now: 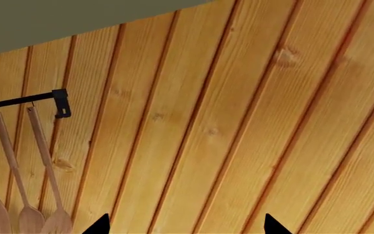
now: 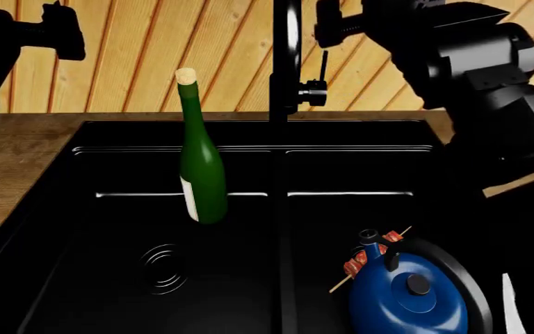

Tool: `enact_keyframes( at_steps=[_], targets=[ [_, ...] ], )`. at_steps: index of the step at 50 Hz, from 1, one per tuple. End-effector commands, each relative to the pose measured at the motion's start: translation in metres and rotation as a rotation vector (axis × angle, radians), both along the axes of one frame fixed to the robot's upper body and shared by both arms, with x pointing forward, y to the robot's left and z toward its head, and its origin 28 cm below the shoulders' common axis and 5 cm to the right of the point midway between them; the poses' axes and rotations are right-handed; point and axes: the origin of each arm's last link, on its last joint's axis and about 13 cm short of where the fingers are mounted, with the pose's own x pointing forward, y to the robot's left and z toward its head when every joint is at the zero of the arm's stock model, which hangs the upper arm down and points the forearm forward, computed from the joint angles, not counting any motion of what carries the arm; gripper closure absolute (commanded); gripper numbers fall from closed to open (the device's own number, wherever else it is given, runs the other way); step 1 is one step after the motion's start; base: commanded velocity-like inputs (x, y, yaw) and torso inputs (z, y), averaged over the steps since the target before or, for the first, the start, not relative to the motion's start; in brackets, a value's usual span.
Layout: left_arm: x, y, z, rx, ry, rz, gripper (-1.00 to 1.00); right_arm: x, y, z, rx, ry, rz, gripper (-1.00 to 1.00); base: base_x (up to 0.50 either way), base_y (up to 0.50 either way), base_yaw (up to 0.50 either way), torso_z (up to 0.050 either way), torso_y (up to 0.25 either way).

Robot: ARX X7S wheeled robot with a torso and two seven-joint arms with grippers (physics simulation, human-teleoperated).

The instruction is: Pick the kettle non electric and bottle and place them in the sink. Then turn on the water.

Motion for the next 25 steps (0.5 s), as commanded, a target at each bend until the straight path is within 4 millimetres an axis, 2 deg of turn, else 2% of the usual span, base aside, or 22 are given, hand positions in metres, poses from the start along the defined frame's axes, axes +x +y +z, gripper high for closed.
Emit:
enact_keyframes(
  at_steps=[1, 7, 16, 25],
  targets=[
    [0.002, 0.001, -0.001, 0.002, -0.001, 0.003, -1.00, 0.002, 0.003, 0.000, 0.005, -0.014, -0.017, -1.00, 0.00, 0.00, 0.00, 0.000, 0.000],
    [0.005, 0.002, 0.001, 0.000, -0.011, 0.007, -1.00, 0.002, 0.004, 0.002, -0.006, -0.025, -0.030, -1.00, 0.00, 0.00, 0.00, 0.000, 0.000],
    [0.024, -0.003, 0.006, -0.015, -0.022, 0.017, -1.00, 0.003, 0.007, -0.001, -0.009, -0.025, -0.028, -1.00, 0.00, 0.00, 0.00, 0.000, 0.000],
    [0.042, -0.006, 0.025, -0.026, -0.054, 0.033, -1.00, 0.003, 0.009, 0.000, -0.003, -0.027, -0.026, -1.00, 0.00, 0.00, 0.00, 0.000, 0.000]
  ],
)
